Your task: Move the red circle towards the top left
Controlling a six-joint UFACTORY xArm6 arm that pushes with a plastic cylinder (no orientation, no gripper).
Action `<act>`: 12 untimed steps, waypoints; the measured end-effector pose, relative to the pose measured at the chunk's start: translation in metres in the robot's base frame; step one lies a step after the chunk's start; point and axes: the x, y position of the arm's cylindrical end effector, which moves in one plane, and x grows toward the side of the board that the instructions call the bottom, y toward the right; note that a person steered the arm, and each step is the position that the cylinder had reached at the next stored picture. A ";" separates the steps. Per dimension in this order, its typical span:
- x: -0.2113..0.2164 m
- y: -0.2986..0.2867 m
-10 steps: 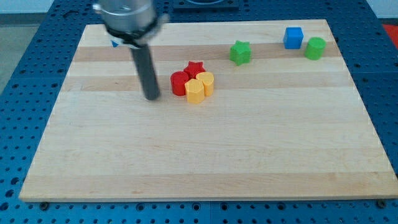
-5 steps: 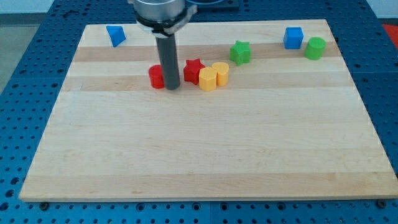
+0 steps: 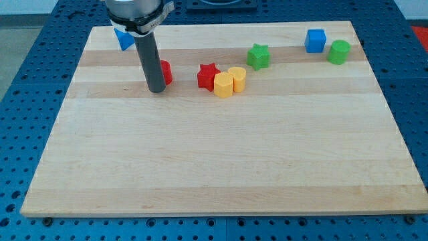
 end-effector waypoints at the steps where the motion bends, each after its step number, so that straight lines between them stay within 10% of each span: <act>1: -0.013 0.001; 12: -0.097 0.035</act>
